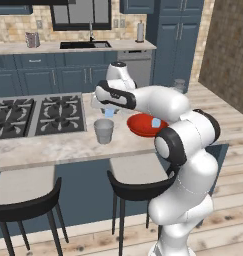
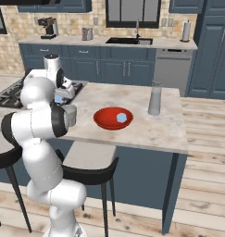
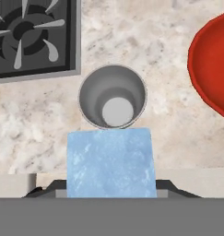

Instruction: There are two ice cubes in the ice bowl. Place both ice cubes in the glass cup.

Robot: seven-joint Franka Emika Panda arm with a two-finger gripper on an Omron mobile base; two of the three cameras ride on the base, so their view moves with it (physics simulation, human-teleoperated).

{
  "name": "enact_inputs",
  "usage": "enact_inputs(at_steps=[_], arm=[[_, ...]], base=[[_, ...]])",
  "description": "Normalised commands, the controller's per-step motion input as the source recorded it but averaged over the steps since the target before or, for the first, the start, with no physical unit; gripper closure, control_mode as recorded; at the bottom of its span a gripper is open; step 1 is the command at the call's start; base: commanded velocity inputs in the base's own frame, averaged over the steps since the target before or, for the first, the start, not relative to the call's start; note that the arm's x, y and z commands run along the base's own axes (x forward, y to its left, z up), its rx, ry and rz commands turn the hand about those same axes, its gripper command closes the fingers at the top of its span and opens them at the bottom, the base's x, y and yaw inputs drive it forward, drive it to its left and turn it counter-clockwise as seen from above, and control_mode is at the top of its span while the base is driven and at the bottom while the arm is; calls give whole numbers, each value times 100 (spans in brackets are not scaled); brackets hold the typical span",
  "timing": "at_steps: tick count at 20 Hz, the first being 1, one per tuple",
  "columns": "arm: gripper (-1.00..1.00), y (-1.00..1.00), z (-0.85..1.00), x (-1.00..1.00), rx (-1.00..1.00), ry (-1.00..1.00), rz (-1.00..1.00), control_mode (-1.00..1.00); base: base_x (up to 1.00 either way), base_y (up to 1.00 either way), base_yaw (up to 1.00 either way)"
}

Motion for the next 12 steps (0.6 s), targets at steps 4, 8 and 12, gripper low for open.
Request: enact_inputs(at_steps=[4, 8, 12], arm=[[100, 0, -23, 34, -7, -1, 3, -100], [100, 0, -22, 2, -6, -3, 8, -100], [100, 0, -13, 0, 0, 0, 5, -100]], base=[[0, 0, 0], [0, 0, 0], [0, 0, 0]])
